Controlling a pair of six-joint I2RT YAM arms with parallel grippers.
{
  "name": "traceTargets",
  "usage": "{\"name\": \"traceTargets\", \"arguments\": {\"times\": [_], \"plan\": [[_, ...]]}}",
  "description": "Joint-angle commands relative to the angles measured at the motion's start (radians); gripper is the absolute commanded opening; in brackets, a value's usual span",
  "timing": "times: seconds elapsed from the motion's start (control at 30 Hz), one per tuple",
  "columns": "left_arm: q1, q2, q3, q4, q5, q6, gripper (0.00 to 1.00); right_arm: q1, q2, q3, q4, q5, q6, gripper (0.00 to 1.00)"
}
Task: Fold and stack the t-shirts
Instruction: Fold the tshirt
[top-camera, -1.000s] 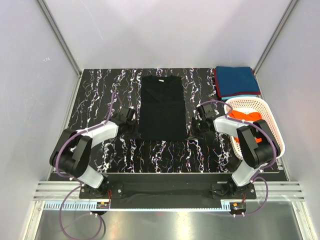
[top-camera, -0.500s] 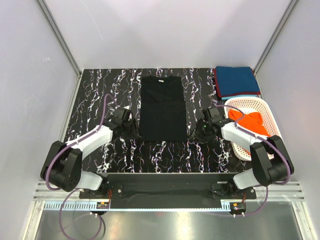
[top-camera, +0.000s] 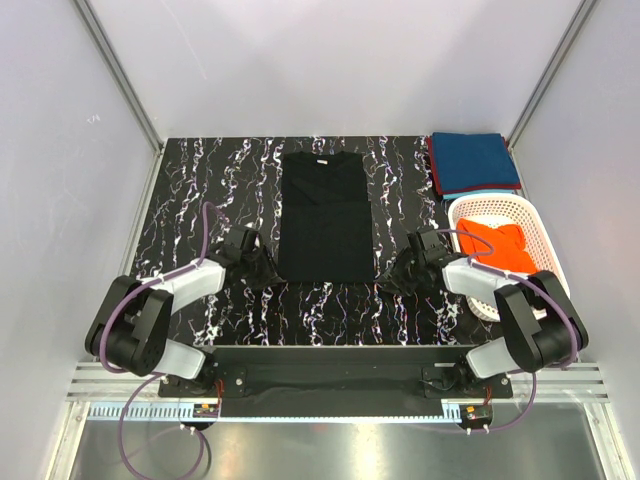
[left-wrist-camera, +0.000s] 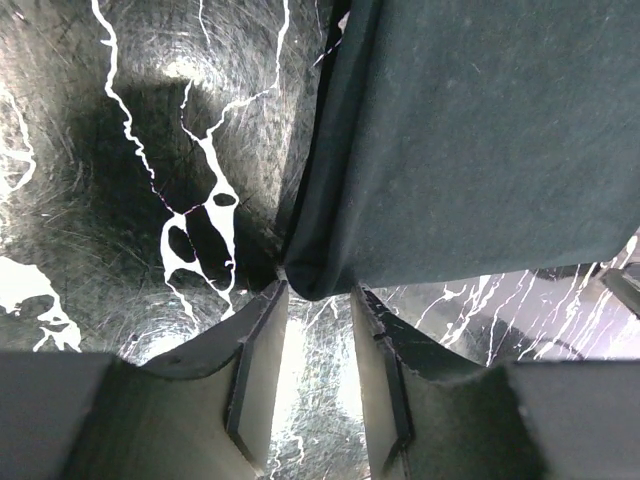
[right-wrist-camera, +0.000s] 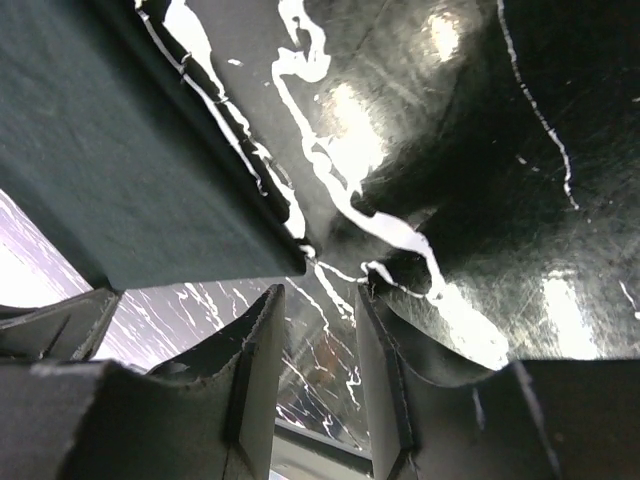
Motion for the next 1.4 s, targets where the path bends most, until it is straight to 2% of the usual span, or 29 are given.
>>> {"name": "traceTargets", "arguments": {"times": [0.0,0.37,0.47,0.57,0.63,0.67,0.83,1.0,1.03,1.07,1.23,1.37], "plan": [[0.002,0.012,-0.023,0.022,-0.023,-0.007,0.37,0.01,0.021,-0.012,0.094,0.032,0.062,0.41],[0.002,0.002,0.009,-0.018,-0.069,0.024,0.32,0.028,0.053,-0.041,0.134,0.052,0.109,0.4],[0.002,0.004,0.008,-0.017,-0.073,0.026,0.32,0.031,0.055,-0.041,0.136,0.061,0.114,0.36],[0.002,0.001,0.009,-0.018,-0.082,0.026,0.31,0.036,0.061,-0.04,0.134,0.078,0.109,0.21],[0.002,-0.005,0.011,-0.018,-0.085,0.027,0.31,0.036,0.068,-0.037,0.134,0.083,0.102,0.02],[0.0,-0.007,0.012,-0.018,-0.084,0.027,0.31,0.036,0.078,-0.035,0.136,0.083,0.099,0.0],[0.002,-0.002,0.02,-0.016,-0.072,0.024,0.27,0.038,0.088,-0.046,0.156,0.069,0.089,0.0],[0.002,-0.011,0.018,-0.018,-0.078,0.027,0.13,0.041,0.065,-0.05,0.162,0.069,0.068,0.0],[0.0,-0.018,0.02,-0.018,-0.078,0.033,0.05,0.041,0.059,-0.05,0.163,0.07,0.05,0.0],[-0.001,-0.025,0.021,-0.021,-0.078,0.036,0.01,0.041,0.043,-0.05,0.163,0.075,0.037,0.0],[-0.023,-0.114,0.026,-0.052,-0.087,0.05,0.0,0.041,-0.065,-0.061,0.093,0.153,-0.001,0.0],[-0.055,-0.16,0.025,-0.055,-0.043,0.038,0.0,0.042,-0.135,-0.073,0.058,0.153,-0.02,0.0]]}}
